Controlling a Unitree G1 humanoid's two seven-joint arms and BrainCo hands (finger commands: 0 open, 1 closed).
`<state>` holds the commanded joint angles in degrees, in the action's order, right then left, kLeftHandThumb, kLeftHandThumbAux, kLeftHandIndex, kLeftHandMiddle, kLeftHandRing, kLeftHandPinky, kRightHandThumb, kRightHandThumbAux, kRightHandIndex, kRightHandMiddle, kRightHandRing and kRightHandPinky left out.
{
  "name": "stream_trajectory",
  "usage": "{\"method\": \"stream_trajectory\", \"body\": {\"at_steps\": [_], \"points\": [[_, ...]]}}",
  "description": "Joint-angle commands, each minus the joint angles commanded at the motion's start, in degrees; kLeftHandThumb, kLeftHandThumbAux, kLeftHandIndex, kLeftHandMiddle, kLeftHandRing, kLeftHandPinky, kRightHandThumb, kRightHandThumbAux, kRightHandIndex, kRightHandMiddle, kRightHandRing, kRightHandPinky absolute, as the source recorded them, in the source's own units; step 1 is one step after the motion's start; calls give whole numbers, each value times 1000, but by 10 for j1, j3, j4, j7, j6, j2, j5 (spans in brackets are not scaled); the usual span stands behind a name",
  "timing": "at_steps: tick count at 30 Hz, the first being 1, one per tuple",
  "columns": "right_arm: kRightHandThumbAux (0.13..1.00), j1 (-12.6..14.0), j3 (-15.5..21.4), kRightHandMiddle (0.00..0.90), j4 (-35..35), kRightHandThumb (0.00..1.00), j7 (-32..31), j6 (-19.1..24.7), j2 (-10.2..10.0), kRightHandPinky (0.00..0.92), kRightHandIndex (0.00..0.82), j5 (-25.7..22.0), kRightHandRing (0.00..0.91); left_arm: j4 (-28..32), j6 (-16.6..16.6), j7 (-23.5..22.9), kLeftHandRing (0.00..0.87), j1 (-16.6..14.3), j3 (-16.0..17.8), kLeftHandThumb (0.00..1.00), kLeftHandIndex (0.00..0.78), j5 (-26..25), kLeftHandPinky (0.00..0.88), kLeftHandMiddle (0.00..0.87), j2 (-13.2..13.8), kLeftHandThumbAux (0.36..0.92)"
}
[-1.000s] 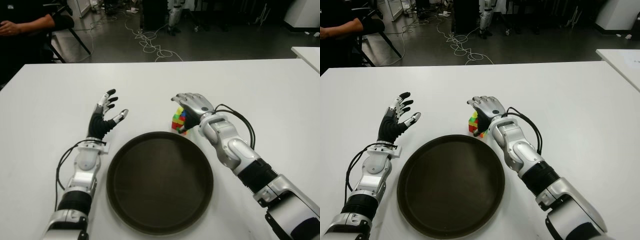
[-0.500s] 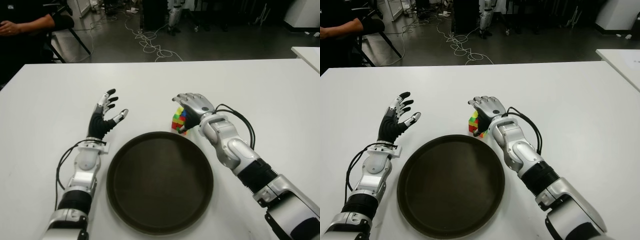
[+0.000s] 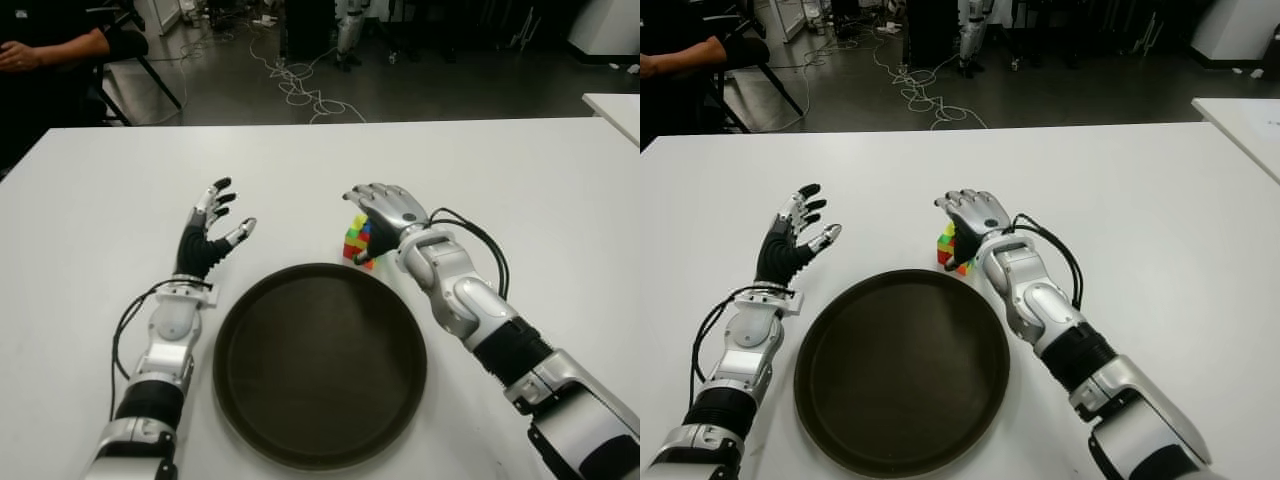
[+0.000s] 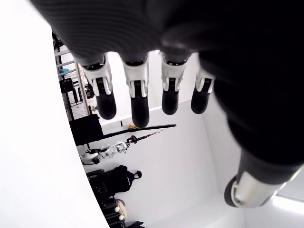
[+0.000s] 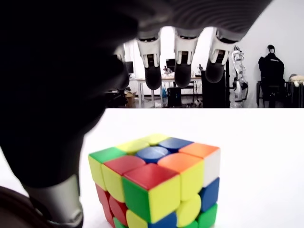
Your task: Pick up the Rubik's Cube and put it in the plate
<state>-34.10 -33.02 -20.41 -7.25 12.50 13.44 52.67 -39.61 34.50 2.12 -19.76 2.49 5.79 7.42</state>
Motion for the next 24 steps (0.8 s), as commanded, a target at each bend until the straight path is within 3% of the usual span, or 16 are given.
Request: {"method": "stream_trajectory", "body": {"at_steps": [24], "points": [[781, -14, -2, 58, -68, 0, 41, -27, -12, 69, 48, -5, 66, 2, -2, 0, 126, 1, 0, 153, 92, 1, 147, 110, 1, 682]]}}
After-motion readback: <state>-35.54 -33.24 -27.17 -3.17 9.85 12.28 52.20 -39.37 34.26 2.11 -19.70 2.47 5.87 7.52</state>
